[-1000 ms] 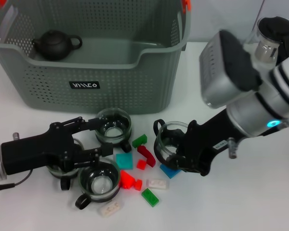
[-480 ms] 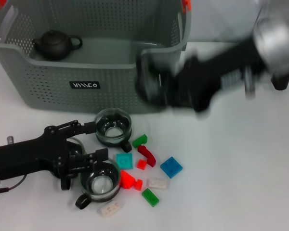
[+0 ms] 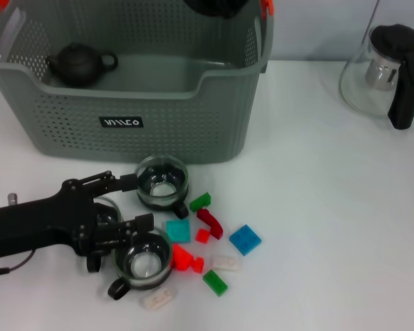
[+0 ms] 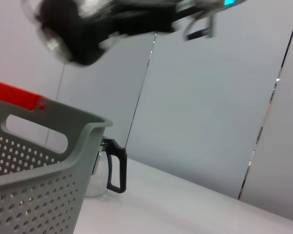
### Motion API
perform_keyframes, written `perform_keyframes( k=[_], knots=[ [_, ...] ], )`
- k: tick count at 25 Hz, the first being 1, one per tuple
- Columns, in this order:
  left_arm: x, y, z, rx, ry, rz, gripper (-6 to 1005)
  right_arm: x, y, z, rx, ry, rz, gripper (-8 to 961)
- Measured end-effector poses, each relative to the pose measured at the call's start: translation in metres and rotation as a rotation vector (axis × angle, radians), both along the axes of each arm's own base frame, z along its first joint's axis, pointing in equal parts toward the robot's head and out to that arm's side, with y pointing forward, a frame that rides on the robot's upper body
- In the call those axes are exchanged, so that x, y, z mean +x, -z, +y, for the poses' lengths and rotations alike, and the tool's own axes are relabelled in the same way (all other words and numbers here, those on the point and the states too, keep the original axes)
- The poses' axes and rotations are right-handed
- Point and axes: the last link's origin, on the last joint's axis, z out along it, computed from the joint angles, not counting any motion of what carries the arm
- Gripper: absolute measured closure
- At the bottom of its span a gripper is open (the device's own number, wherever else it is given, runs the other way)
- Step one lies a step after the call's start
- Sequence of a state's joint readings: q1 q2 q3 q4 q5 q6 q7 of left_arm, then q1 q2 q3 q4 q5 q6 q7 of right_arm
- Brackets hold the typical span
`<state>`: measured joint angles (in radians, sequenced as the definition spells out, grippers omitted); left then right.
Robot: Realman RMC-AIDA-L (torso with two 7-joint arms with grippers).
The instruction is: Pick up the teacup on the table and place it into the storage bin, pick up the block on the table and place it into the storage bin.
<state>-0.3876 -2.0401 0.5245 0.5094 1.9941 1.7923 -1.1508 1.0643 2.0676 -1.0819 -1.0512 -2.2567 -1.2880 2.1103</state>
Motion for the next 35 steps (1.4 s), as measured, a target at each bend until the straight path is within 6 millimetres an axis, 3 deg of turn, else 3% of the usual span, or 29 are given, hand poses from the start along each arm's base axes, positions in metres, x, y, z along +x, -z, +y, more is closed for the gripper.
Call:
perform_keyframes(
  k=[6, 13, 20, 35],
  knots=[
    [0.001, 0.000, 0.001, 0.000, 0.003, 0.000, 157, 0.005, 0.037, 0.032, 0.081, 0.020, -0.039, 887],
    [0.000, -0.002, 0.001, 0.005, 0.000, 0.000, 158, 0.011, 0.070, 0.040, 0.165, 0.009, -0.082, 886],
    [-0.002, -0.002, 0.000, 0.013, 0.000, 0.006, 157, 0.024, 0.087, 0.041, 0.199, 0.018, -0.112, 886],
    [-0.002, 0.001, -0.001, 0.017, 0.004, 0.007, 158, 0.039, 0.100, 0.037, 0.202, 0.036, -0.140, 887]
  ],
)
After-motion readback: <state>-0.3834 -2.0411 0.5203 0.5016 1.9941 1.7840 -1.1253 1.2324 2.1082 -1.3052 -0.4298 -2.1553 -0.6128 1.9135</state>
